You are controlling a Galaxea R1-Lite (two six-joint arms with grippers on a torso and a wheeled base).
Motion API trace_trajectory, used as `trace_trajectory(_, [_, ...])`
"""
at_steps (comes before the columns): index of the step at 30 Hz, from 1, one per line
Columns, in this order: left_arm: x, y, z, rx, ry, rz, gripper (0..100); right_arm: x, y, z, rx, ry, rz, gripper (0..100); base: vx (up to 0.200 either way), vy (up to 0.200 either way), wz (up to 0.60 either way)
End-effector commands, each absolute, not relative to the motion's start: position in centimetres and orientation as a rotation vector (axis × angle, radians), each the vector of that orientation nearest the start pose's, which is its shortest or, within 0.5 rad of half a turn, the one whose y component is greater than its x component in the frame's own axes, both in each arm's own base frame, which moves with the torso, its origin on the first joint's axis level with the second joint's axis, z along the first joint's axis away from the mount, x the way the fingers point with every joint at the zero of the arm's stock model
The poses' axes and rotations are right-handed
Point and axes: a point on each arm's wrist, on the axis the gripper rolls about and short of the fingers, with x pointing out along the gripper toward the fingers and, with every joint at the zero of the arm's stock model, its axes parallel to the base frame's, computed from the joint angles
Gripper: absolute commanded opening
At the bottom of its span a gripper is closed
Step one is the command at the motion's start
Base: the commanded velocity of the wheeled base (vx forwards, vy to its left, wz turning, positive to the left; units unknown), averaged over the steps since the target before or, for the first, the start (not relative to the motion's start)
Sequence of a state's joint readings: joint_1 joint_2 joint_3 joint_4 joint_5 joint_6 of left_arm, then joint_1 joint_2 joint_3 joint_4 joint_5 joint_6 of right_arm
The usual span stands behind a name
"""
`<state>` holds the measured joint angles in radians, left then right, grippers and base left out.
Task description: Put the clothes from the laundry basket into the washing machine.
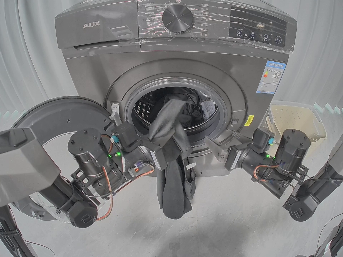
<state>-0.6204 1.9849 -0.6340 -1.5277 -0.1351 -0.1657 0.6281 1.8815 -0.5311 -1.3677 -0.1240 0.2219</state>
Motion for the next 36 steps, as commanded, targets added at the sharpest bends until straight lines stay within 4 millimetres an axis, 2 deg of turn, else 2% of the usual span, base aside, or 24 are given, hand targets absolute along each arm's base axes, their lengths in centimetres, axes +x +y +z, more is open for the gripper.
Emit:
trace_trajectory(1, [26.4, -18.3, 16.6, -0.222, -0.195, -0.753, 0, 24.5, 16.8, 11.3, 0.192, 0.125, 0.502, 100, 0.000, 0.000, 0.00])
trace_trajectory(2, [26.4, -18.3, 16.6, -0.222, -0.195, -0.753, 0, 24.5, 16.8, 11.3, 0.192, 0.125, 0.502, 100, 0.000, 0.000, 0.00])
trace_trajectory(3, [26.0, -18.1, 17.5, -0.227, -0.221, -0.756, 0, 24.5, 16.5, 9.5, 0.168, 0.195, 0.507, 100, 0.000, 0.000, 0.00])
trace_trajectory(4, [26.0, -18.1, 17.6, -0.228, -0.223, -0.757, 0, 24.5, 16.4, 9.3, 0.165, 0.202, 0.506, 100, 0.000, 0.000, 0.00])
trace_trajectory(6, [25.7, -18.0, 18.1, -0.231, -0.238, -0.760, 0, 24.4, 16.4, 7.4, 0.140, 0.275, 0.533, 100, 0.000, 0.000, 0.00])
trace_trajectory(15, [25.6, -17.9, 18.4, -0.235, -0.250, -0.759, 0, 24.6, 17.4, 3.1, 0.096, 0.364, 0.588, 100, 0.000, 0.000, 0.00])
trace_trajectory(22, [25.4, -17.9, 18.6, -0.238, -0.254, -0.764, 0, 25.5, 19.1, 0.9, 0.097, 0.366, 0.655, 100, 0.000, 0.000, 0.00])
trace_trajectory(30, [25.2, -17.8, 18.7, -0.240, -0.266, -0.764, 0, 27.0, 21.2, 0.3, 0.110, 0.323, 0.703, 100, 0.000, 0.000, 0.00])
trace_trajectory(36, [24.8, -17.5, 19.0, -0.242, -0.272, -0.763, 0, 29.1, 22.7, -0.7, 0.120, 0.287, 0.693, 100, 0.000, 0.000, 0.00])
